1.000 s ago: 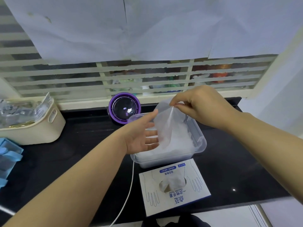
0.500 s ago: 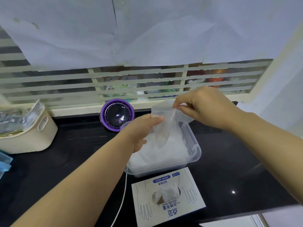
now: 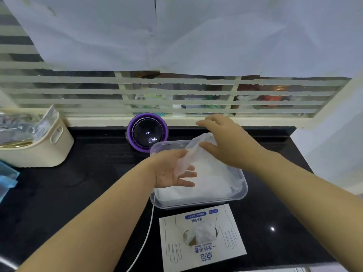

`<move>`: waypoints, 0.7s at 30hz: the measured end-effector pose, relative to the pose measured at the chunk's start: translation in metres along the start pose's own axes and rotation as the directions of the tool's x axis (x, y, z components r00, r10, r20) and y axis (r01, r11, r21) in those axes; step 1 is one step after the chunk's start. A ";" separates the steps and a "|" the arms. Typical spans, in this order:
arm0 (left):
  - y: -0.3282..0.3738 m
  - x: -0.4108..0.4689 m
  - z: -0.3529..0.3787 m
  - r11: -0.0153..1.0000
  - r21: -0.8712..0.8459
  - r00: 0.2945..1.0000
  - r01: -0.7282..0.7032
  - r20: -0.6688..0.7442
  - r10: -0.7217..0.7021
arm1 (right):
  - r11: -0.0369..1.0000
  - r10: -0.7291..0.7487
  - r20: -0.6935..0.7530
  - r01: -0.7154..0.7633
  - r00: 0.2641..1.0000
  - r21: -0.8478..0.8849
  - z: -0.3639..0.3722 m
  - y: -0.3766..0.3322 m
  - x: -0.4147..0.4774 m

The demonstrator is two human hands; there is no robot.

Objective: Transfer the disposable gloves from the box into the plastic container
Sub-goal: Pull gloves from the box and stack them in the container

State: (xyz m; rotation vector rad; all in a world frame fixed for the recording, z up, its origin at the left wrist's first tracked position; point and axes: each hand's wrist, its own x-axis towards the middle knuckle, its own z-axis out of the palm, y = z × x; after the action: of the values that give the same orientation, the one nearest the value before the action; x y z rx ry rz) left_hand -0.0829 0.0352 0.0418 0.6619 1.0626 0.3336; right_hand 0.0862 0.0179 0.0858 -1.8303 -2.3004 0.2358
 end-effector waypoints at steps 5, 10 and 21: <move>0.003 -0.001 -0.013 0.783 0.617 0.969 -0.085 -0.131 0.209 | 0.810 0.266 0.201 -0.332 0.943 0.483 0.031 0.029 0.004; 0.014 -0.008 -0.012 0.581 0.786 0.839 -0.213 -0.158 0.521 | 0.722 0.269 0.298 -0.396 0.916 0.567 0.042 0.038 0.000; 0.033 -0.020 0.024 0.856 -0.464 0.894 -0.227 0.249 0.372 | 0.859 0.299 -0.367 -0.080 0.881 0.506 -0.018 0.013 -0.005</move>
State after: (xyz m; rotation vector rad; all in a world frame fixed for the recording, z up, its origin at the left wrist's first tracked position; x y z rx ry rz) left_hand -0.0688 0.0414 0.0844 0.4666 0.5287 0.6854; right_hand 0.1042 0.0164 0.0998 -1.6448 -1.5766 0.3475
